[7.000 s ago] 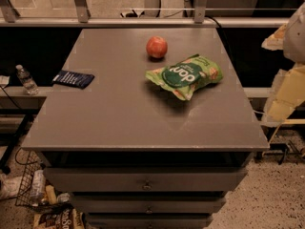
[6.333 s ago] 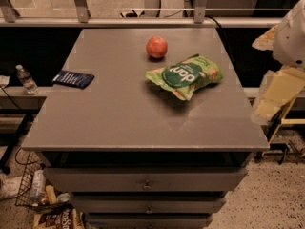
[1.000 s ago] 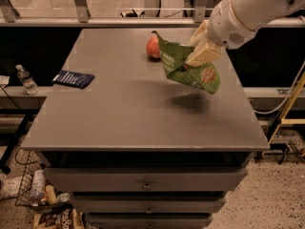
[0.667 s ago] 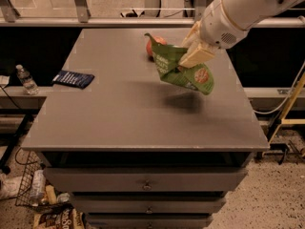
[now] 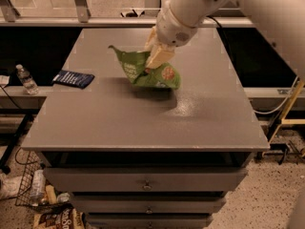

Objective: Move green rice chip bag near rxbar blueberry

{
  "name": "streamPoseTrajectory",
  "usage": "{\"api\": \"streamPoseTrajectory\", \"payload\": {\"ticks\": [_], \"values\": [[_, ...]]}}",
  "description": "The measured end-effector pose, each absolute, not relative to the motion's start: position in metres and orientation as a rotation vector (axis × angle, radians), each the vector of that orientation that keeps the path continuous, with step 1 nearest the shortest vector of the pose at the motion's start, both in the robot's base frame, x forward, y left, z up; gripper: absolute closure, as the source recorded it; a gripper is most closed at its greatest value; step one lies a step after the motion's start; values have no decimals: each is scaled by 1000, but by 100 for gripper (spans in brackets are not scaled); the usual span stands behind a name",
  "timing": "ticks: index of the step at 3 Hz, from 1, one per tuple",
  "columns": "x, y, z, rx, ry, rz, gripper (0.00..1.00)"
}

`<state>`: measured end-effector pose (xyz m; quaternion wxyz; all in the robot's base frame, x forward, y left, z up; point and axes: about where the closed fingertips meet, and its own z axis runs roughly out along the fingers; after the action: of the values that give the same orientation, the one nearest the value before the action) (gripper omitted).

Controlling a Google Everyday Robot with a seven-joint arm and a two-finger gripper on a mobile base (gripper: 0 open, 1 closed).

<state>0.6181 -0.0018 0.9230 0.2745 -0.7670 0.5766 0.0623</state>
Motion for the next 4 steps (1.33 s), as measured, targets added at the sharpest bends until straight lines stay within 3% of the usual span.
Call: {"api": "streamPoseTrajectory", "payload": {"ticks": [1, 4], "values": [[651, 53, 918, -2159, 1421, 181, 100], [667, 116, 935, -2230, 1270, 178, 100]]}}
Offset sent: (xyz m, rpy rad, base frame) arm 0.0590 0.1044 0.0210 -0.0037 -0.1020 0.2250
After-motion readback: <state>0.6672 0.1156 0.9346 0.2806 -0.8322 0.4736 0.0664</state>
